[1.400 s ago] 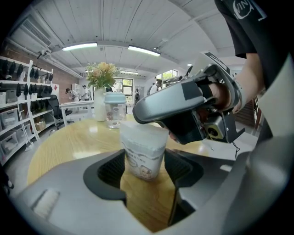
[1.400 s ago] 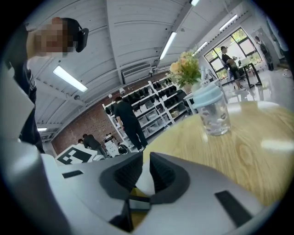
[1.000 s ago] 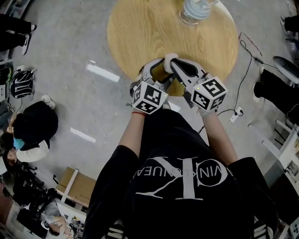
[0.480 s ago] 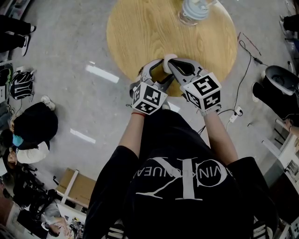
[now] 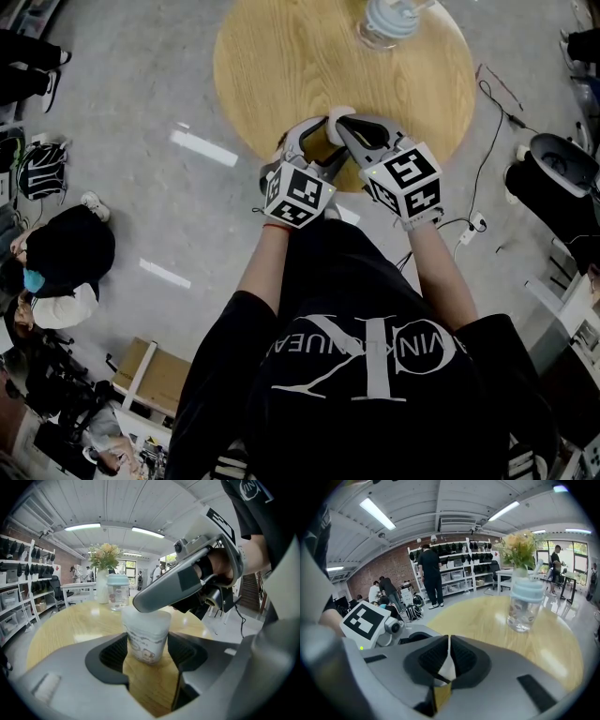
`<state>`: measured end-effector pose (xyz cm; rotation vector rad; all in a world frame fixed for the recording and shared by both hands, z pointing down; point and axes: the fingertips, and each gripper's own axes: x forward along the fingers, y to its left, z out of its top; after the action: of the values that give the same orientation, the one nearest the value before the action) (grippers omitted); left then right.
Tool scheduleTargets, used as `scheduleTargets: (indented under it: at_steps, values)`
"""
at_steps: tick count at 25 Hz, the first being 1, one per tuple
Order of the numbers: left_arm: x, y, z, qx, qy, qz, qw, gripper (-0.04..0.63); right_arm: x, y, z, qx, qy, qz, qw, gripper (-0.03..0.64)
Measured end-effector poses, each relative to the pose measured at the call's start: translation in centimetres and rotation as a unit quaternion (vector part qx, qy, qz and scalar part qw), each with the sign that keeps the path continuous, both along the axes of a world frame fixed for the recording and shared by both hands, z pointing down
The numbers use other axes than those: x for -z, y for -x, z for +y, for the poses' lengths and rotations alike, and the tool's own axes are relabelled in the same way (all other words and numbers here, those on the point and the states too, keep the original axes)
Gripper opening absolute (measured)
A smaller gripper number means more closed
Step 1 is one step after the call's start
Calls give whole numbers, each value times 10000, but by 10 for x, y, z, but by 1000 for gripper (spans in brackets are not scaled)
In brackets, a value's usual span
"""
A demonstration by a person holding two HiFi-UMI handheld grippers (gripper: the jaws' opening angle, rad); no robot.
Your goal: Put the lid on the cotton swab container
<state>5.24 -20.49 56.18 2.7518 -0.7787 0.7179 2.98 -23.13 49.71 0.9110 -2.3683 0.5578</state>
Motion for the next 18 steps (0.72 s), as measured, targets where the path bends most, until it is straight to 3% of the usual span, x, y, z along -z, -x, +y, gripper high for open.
scheduleTargets:
  at_steps: [4,9,18]
  values:
    - [2,1,1,-26,45,118,9999,278,0,-1,0,-88,-4,-191,9998,26]
    - [15,5,3,-8,-46,348,9994,278,19,-9,-8,-758,171,-1610,9839,28]
    - [43,21,9,332,-202,743,9965,278,37,-32,-7,-971,-353,-1678,9804,28]
